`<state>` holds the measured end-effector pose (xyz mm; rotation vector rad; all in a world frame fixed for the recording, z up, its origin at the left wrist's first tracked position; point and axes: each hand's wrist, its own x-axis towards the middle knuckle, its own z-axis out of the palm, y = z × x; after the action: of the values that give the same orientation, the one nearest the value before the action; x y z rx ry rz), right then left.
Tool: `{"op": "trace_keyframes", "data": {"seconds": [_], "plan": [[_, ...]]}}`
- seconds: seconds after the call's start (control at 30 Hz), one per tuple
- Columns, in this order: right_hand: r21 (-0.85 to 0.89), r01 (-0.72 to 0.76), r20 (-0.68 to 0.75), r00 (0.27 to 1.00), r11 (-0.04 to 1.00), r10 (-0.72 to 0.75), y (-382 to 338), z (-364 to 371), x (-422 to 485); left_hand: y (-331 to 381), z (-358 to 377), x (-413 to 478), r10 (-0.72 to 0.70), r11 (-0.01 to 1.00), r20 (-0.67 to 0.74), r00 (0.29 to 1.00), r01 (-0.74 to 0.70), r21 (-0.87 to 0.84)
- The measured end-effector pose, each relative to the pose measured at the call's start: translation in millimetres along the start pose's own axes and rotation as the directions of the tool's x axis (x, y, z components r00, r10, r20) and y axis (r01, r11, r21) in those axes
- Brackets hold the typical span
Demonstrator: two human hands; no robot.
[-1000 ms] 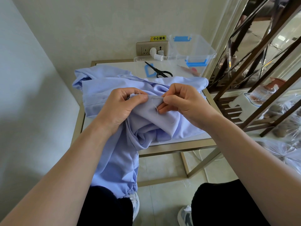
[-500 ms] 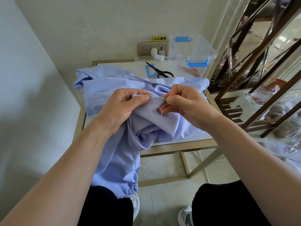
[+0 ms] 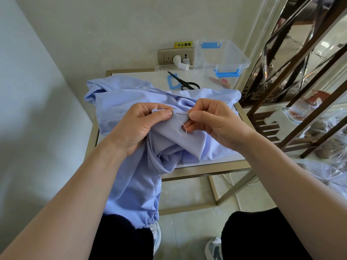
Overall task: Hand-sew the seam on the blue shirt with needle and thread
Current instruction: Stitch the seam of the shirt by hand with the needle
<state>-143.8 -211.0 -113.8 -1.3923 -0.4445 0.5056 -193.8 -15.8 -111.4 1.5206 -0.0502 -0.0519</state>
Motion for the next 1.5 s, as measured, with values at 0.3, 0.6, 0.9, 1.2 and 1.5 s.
{"op": "trace_keyframes", "data": {"seconds": [0.3,0.6,0.9,1.2,1.5], "plan": [[-0.093,-0.008,0.021,1.000,0.996,0.010,7,2,2,1,3,-2,0.008,0.999,0.166,0.986,0.000,-0.049],[-0.139,-0.020,-0.043,0.999,0.990,0.014,3,-4,2,-1,2,1,-0.002,1.000,0.047,0.999,0.003,-0.025],[-0.234,0.036,-0.109,0.992,0.971,-0.063,1,2,3,-1,8,1,0.048,0.995,0.060,0.997,-0.053,0.080],[-0.642,0.332,-0.020,0.894,0.691,-0.448,5,11,4,-3,14,3,0.063,0.983,0.002,0.998,-0.063,0.173],[-0.612,0.467,0.056,0.831,0.639,-0.554,2,16,0,-7,12,6,0.106,0.953,-0.107,0.989,-0.070,0.294]]}}
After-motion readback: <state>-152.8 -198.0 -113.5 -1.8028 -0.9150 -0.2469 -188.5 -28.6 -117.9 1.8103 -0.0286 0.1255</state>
